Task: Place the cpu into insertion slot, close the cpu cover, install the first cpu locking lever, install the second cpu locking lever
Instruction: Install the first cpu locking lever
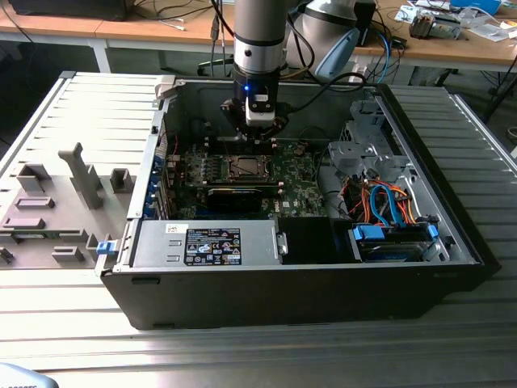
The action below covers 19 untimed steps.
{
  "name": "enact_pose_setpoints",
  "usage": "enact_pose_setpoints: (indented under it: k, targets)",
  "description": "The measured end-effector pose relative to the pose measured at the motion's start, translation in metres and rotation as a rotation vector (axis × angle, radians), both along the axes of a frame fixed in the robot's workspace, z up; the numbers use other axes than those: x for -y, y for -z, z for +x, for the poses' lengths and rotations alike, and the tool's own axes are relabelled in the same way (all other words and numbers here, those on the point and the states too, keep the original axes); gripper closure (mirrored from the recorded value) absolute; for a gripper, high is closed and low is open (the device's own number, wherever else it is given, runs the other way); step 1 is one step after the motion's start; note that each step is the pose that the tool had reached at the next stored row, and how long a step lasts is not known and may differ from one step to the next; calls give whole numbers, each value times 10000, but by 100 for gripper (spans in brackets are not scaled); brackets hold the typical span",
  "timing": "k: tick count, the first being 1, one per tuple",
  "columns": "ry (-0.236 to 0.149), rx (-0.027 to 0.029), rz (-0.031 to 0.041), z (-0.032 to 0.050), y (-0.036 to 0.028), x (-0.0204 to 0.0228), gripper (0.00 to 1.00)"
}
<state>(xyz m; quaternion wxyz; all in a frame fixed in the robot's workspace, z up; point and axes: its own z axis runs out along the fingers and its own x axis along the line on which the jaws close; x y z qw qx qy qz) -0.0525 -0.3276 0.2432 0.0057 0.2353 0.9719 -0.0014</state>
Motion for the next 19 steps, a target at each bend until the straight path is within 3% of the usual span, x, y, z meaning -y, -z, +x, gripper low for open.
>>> enact_pose_setpoints:
  k: [19]
  targets:
    - [-543,0,-1,0,0,0,89]
